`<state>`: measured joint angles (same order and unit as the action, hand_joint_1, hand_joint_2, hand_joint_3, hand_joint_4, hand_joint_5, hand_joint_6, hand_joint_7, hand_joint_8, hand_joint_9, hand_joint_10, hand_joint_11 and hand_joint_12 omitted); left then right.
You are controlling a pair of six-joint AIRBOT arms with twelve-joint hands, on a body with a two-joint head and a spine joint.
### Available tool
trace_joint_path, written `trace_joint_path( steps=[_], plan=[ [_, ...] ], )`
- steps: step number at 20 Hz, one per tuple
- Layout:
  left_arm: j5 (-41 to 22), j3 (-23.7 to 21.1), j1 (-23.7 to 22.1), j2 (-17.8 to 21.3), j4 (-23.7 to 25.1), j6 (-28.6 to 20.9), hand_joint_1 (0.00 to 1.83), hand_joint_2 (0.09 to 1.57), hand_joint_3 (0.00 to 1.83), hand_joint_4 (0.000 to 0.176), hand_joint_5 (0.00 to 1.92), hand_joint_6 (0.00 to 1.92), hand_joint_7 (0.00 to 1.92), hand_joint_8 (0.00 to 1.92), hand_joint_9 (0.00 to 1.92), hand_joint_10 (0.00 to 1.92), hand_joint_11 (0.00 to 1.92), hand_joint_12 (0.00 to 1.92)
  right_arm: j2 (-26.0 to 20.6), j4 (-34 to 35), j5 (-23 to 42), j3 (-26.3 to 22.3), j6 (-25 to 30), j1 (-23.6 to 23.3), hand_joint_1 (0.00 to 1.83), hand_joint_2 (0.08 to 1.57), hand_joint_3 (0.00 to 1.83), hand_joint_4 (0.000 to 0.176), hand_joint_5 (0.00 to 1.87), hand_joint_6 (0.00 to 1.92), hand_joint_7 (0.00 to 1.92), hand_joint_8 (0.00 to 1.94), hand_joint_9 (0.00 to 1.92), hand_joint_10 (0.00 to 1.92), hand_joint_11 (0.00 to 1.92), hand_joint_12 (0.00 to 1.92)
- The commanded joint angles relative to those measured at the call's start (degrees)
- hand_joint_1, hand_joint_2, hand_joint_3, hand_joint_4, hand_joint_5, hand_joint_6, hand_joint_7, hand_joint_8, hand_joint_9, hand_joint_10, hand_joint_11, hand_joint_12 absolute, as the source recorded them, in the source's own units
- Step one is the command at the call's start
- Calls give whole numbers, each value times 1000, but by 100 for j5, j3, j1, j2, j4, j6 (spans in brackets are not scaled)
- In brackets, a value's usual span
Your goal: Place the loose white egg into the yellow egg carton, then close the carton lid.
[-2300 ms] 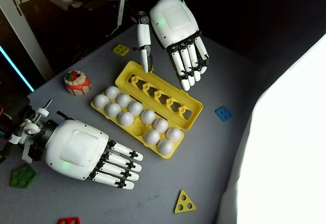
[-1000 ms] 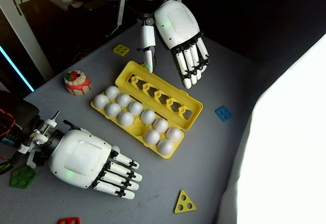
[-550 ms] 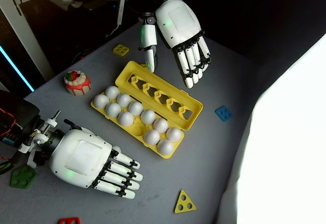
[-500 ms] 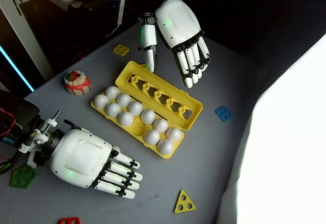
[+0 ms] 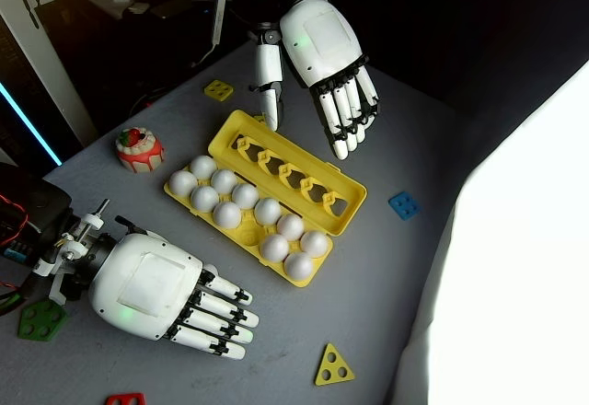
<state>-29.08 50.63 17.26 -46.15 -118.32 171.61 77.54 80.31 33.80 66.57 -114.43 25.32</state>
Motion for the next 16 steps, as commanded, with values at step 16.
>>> trace_joint_path(
  steps=[16],
  plan=[
    [98,-21,-109,33,185,18,0,1289,1,13,263,6,368,11,385,13,0,988,-23,-296,220,15,16,-8,1084,1154,8,0,903,1136,510,31,158,56,0,0]
  ],
)
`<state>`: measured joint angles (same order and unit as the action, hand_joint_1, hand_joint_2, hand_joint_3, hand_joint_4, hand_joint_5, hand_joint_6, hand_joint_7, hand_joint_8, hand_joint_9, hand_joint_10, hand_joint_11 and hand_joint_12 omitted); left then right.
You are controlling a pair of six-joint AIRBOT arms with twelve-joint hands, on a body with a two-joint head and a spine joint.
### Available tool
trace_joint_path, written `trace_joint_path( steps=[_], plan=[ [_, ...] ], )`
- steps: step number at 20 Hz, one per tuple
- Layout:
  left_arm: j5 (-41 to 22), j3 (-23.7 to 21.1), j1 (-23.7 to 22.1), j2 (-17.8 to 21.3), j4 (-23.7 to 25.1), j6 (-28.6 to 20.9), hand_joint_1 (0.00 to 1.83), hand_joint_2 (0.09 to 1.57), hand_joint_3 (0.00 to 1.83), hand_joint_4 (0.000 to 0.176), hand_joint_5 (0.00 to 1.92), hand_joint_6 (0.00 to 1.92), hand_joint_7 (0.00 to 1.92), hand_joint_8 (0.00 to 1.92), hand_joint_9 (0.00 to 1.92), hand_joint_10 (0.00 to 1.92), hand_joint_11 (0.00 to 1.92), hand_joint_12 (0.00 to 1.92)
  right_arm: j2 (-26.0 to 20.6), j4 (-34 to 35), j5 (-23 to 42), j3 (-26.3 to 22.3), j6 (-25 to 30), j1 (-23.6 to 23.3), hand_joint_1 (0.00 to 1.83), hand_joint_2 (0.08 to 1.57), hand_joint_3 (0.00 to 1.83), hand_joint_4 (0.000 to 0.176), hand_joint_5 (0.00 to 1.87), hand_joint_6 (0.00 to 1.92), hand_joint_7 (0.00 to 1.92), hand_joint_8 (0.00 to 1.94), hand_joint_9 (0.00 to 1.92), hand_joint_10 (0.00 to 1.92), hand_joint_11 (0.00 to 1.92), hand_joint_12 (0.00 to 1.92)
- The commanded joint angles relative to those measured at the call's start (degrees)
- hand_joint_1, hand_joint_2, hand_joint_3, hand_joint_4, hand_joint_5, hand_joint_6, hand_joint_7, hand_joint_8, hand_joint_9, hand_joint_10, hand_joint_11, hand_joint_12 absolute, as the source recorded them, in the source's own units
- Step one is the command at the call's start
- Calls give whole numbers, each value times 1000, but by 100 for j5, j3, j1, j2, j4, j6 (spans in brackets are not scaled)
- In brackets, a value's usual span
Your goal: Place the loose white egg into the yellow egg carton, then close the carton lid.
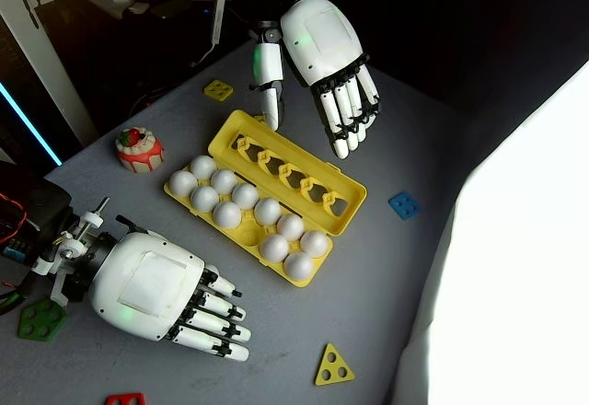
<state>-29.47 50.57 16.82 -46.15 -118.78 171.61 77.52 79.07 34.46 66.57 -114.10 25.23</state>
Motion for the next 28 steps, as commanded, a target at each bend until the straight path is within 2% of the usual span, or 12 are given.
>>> trace_joint_path(
  steps=[1,3,4,6,8,9,12,15,17,19,26,28],
  plan=[
    [132,-14,-66,33,227,18,0,1291,1,16,253,1,354,4,371,5,0,968,-21,-172,153,14,-17,2,1098,1153,5,0,905,1131,486,18,133,45,0,0],
    [130,-14,-68,33,225,18,0,1291,1,17,250,0,351,2,367,3,0,963,-23,-204,123,13,22,-21,1102,1153,4,0,906,1128,480,14,126,42,0,0],
    [130,-16,-68,34,224,18,0,1291,1,17,250,0,351,2,367,3,0,962,-54,-481,80,1,312,-36,1102,1153,4,0,906,1128,480,14,126,42,0,0],
    [131,-16,-79,34,224,18,0,1294,1,22,258,2,351,1,371,3,0,978,-214,-1486,68,-136,1255,-106,1114,1140,0,0,936,1081,510,22,132,44,0,0],
    [126,-15,-81,34,204,18,0,1294,1,23,260,3,350,1,372,3,0,982,-267,-1993,184,-250,1747,-165,1118,1136,0,0,945,1068,518,24,134,45,0,0],
    [119,-15,-85,34,195,18,0,1286,0,22,258,1,350,0,367,1,0,967,-288,-2389,219,-302,2243,-136,1105,1144,1,0,926,1095,513,18,145,50,0,0],
    [100,-16,-98,34,193,18,0,1292,1,15,245,0,351,0,367,1,0,976,-307,-3107,377,-388,3052,-19,1106,1147,2,0,920,1103,511,11,138,46,0,0],
    [83,0,-110,40,173,18,0,1285,0,18,247,6,351,0,368,1,0,964,-304,-3781,724,-404,3837,17,1101,1144,0,0,928,1093,513,9,149,51,0,0],
    [56,13,-118,41,141,18,0,1286,0,20,242,4,355,2,365,0,0,964,-293,-4228,828,-403,4856,14,1104,1141,0,0,934,1088,515,9,143,49,0,0],
    [38,9,-124,40,115,18,0,1282,0,19,242,3,355,2,361,0,0,963,-218,-4352,959,-391,5375,-23,1108,1144,0,0,928,1094,498,2,124,40,0,0],
    [-61,-12,-216,39,36,17,0,1284,0,18,262,4,339,8,368,4,0,964,259,-4381,1436,-21,6067,55,1134,1139,0,0,933,1075,519,7,138,44,0,0],
    [-91,-7,-250,38,36,17,0,1288,1,20,260,2,333,4,354,1,0,945,341,-4381,1467,148,6488,86,1119,1140,0,0,931,1084,514,4,150,49,8,5]
  ],
)
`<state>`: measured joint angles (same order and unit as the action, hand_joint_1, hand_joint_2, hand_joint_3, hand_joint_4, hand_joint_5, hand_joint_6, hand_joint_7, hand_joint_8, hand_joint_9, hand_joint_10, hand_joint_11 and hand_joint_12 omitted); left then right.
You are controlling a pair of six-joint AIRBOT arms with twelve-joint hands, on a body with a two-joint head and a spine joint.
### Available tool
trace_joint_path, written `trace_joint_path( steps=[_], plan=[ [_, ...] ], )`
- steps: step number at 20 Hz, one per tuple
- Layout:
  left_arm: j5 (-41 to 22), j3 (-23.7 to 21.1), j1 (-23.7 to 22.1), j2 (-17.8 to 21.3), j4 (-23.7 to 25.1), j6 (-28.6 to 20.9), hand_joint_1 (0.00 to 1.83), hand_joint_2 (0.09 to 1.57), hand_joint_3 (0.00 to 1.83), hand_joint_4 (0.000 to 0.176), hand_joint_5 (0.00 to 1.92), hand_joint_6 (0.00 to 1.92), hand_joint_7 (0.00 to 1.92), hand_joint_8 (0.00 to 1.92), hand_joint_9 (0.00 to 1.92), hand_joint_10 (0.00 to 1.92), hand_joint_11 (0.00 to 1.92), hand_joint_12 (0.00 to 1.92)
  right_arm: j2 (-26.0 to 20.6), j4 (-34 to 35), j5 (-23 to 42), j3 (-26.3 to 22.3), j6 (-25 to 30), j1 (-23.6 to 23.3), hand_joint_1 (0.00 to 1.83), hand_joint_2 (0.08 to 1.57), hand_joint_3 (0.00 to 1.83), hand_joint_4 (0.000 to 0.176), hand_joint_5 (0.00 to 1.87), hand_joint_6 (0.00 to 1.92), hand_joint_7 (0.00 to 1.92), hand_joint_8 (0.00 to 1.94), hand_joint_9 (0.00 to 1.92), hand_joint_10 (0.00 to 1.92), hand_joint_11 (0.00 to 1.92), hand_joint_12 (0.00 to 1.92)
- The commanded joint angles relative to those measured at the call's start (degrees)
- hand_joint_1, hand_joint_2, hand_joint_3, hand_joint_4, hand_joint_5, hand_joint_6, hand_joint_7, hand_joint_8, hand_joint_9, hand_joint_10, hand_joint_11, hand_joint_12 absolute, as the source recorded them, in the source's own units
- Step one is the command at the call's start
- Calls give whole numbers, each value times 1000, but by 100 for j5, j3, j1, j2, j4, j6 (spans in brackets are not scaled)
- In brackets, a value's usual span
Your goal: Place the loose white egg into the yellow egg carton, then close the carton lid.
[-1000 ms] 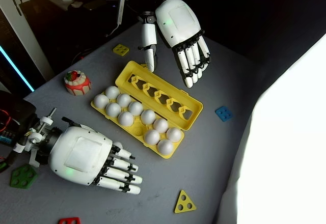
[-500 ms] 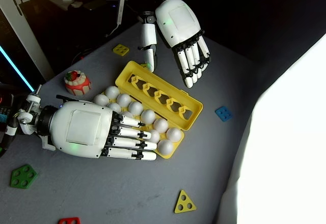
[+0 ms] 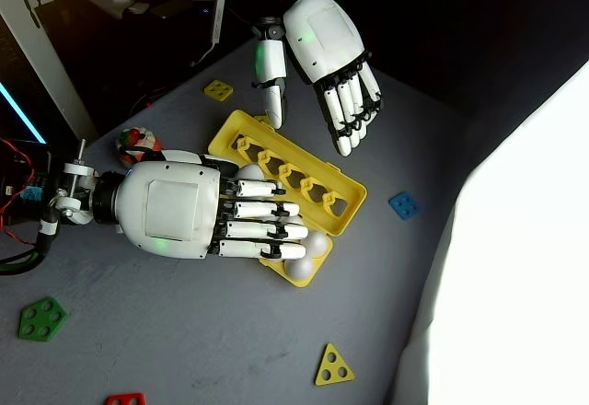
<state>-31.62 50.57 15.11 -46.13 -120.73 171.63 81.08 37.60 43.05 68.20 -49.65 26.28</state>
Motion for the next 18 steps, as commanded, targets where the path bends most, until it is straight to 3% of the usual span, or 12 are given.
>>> trace_joint_path(
  steps=[1,15,18],
  plan=[
    [119,-3,-92,36,231,15,0,1288,1,21,259,1,332,3,352,0,0,942,7,-235,620,27,139,-13,1116,1142,1,0,930,1088,513,3,152,49,10,8],
    [37,102,-147,68,175,15,0,1286,1,12,273,8,347,4,369,4,0,1002,432,86,670,476,427,131,1109,1150,0,0,916,1113,449,0,107,28,0,0],
    [37,121,-162,79,145,15,0,1295,2,18,247,0,311,0,337,0,0,961,463,106,658,500,425,169,1072,1165,4,0,884,1159,448,1,124,34,0,0]
  ],
)
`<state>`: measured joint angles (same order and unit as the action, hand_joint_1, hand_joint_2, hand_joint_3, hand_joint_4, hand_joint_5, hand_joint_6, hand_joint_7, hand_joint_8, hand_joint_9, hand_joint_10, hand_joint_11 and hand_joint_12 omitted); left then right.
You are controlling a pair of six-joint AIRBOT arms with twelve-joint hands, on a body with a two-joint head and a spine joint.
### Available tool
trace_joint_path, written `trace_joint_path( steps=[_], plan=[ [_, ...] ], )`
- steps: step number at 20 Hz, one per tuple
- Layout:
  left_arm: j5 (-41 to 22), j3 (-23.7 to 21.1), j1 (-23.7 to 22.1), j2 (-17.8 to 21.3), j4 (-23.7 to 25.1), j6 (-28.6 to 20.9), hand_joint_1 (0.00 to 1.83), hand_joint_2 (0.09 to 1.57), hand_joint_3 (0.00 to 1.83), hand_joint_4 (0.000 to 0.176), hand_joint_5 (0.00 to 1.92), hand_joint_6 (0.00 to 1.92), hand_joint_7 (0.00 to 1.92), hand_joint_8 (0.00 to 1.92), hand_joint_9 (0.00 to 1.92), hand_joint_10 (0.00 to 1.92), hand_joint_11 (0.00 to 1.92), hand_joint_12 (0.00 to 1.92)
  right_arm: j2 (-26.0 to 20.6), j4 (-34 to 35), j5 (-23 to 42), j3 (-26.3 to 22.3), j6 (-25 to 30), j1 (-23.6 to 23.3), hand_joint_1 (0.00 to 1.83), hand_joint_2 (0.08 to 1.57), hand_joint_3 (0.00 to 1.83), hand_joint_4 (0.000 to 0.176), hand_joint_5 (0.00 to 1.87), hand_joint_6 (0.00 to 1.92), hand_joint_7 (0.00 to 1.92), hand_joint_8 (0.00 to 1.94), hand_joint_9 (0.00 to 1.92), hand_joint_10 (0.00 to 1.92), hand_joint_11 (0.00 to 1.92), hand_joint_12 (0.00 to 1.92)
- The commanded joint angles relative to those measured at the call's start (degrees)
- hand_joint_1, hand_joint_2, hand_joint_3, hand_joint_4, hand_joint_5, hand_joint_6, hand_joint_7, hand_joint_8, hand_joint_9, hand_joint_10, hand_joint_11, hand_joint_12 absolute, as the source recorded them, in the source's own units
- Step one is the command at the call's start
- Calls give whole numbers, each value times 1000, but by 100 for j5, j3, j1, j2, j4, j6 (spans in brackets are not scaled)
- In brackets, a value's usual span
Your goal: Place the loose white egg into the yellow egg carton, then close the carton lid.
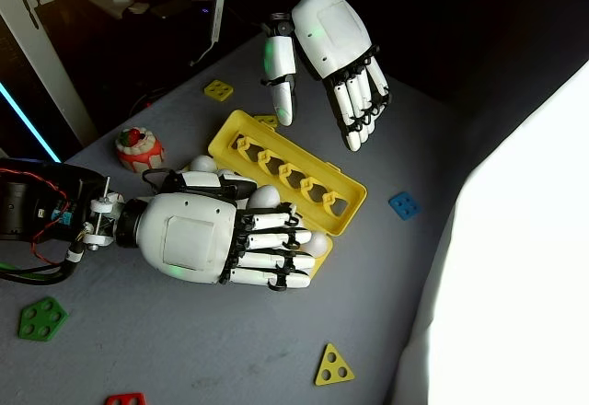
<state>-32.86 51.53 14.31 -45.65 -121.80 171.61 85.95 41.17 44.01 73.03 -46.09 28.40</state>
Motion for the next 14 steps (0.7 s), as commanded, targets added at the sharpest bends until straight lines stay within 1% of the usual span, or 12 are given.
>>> trace_joint_path(
  steps=[1,4,8,9,10,11,14],
  plan=[
    [161,11,-97,41,252,17,0,1298,3,15,264,6,325,6,350,6,0,984,-3,-235,560,46,68,-31,1094,1160,0,0,895,1139,457,4,132,37,0,0],
    [188,-21,-98,50,252,17,0,1300,3,12,267,7,326,5,351,6,0,989,46,-197,527,100,65,-2,1120,1145,0,0,927,1090,475,10,139,40,0,0],
    [206,-31,-125,64,244,17,0,1298,0,8,281,6,333,4,352,3,0,986,64,-130,464,135,64,22,1088,1159,3,0,895,1142,455,3,128,35,0,0],
    [203,-29,-130,69,246,17,0,1299,1,9,282,5,334,3,349,1,0,971,75,-129,464,146,64,38,1086,1160,3,0,893,1149,463,7,137,39,0,0],
    [203,-24,-130,75,246,17,0,1298,0,12,277,2,330,1,353,3,0,969,81,-129,460,153,63,55,1095,1161,3,0,891,1151,469,8,129,35,5,3],
    [204,-23,-130,88,246,17,0,1292,0,7,283,4,339,3,365,6,0,987,89,-130,455,158,63,67,1087,1158,1,0,898,1141,465,6,124,32,0,0],
    [203,-33,-137,134,246,17,0,1281,0,8,289,4,338,1,364,4,0,974,118,-130,453,168,55,101,1097,1157,0,0,900,1132,465,5,134,36,5,3]
  ],
)
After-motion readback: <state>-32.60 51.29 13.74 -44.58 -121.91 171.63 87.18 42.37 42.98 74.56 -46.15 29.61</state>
